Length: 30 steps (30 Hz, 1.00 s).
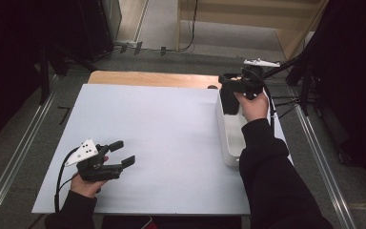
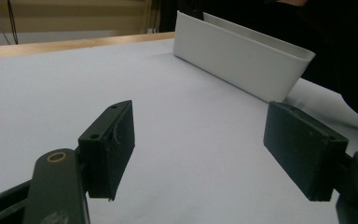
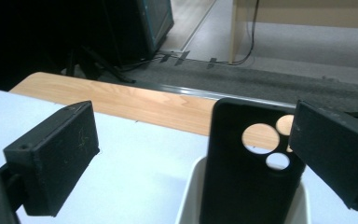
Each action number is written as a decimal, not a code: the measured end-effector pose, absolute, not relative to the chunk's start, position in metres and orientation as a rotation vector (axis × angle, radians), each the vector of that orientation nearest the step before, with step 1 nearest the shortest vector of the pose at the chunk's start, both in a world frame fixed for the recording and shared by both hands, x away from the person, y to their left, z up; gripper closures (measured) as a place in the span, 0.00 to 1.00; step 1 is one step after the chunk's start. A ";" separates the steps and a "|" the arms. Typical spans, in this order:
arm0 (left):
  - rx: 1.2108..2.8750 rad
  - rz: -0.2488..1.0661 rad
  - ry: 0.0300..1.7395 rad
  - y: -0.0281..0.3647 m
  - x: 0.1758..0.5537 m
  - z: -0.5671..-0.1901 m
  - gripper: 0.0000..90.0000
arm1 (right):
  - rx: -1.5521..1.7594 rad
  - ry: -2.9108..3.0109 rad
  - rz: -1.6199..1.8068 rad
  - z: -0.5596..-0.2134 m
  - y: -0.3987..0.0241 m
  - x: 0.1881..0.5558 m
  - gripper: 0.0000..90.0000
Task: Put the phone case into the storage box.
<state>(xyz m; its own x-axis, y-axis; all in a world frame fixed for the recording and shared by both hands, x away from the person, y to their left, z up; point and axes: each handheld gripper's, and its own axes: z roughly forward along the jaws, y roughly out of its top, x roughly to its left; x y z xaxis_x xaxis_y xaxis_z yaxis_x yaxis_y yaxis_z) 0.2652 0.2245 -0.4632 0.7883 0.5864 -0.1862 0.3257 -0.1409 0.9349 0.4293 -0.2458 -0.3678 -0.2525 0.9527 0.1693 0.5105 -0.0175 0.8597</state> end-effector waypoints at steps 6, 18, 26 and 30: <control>1.746 0.262 0.713 0.224 0.265 -0.463 0.27 | 1.502 1.822 1.220 -0.368 -0.239 0.419 0.00; 1.749 0.259 0.712 0.225 0.265 -0.463 0.27 | 1.431 1.905 1.227 -0.374 -0.218 0.402 0.00; 1.745 0.257 0.710 0.224 0.265 -0.464 0.27 | 1.358 1.965 1.283 -0.381 -0.203 0.390 0.00; 1.753 0.257 0.705 0.225 0.265 -0.463 0.27 | 1.327 1.988 1.318 -0.384 -0.198 0.386 0.00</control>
<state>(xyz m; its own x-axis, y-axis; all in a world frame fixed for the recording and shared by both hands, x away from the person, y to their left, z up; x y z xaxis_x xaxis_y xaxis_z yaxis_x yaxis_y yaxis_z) 0.2650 0.2249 -0.4627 0.7943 0.5790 -0.1841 0.3245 -0.1482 0.9342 0.3856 -0.1981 -0.3843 -0.4636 0.8718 0.1584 0.4854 0.1003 0.8685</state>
